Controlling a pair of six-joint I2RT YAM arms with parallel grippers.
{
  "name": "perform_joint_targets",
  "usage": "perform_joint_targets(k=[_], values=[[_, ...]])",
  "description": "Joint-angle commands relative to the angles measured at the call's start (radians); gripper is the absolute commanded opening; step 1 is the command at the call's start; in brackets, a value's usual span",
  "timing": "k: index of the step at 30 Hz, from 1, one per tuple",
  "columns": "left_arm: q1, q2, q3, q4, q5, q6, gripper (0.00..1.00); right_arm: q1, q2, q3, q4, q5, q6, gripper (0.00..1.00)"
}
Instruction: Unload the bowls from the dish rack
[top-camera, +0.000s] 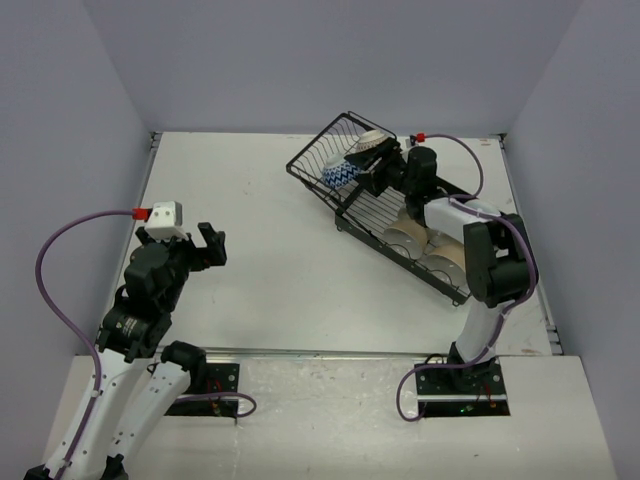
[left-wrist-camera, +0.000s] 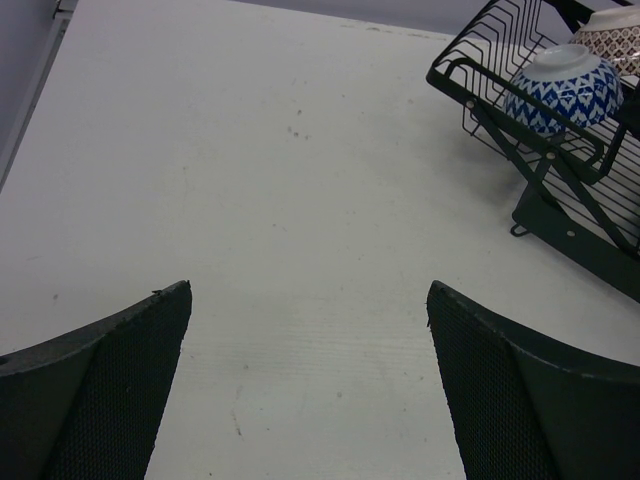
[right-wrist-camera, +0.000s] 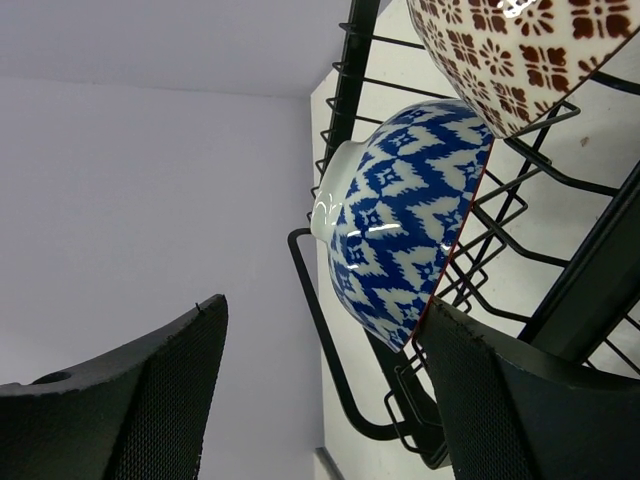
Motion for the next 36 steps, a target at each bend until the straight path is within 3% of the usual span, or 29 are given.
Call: perform_joint_targets(k=[1, 36], values=[[-0.007, -0.007, -0.006, 0.05, 0.012, 0.019, 1.0, 0.007, 0.031, 0.019, 0.004, 0.016, 0.014, 0.78], [-0.015, -0.008, -0.006, 0.053, 0.02, 0.022, 1.0, 0.027, 0.078, 0.074, 0.081, 0.056, 0.044, 0.75]])
